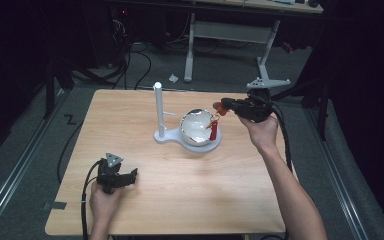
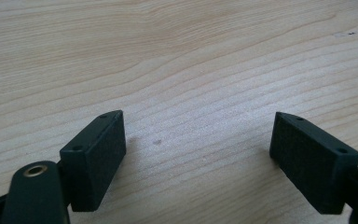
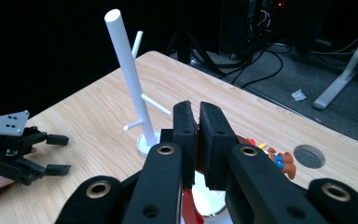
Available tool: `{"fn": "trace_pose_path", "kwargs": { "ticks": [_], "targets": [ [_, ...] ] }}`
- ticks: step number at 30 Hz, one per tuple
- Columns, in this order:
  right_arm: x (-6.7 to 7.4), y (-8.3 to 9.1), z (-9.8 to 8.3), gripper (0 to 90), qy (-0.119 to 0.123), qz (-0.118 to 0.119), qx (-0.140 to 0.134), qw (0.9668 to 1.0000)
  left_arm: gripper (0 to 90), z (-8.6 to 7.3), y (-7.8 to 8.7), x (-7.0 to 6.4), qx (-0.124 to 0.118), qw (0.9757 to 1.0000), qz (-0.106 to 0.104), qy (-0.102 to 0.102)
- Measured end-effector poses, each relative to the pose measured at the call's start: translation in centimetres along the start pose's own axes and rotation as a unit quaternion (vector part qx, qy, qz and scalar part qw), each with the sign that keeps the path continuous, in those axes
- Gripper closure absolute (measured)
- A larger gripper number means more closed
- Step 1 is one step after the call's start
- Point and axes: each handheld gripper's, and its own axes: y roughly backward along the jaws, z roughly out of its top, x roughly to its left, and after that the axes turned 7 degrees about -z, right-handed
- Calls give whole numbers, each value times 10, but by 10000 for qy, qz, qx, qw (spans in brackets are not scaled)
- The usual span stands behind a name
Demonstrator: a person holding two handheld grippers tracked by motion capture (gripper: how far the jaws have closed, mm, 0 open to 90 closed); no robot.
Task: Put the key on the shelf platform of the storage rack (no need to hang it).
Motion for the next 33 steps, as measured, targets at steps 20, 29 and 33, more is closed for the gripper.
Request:
{"fn": "trace_pose_path", "kwargs": {
  "ticks": [20,29,33],
  "targets": [
    [9,-31,9,860,-79,82,84,9999,187,0,0,0,15,10000,-21,-42],
    [10,-52,0,860,-151,87,209,9996,187,0,0,0,14,10000,-16,-34],
    [9,-59,-4,860,-210,83,229,9995,187,0,0,1,12,10000,-27,-52]
  ]
}}
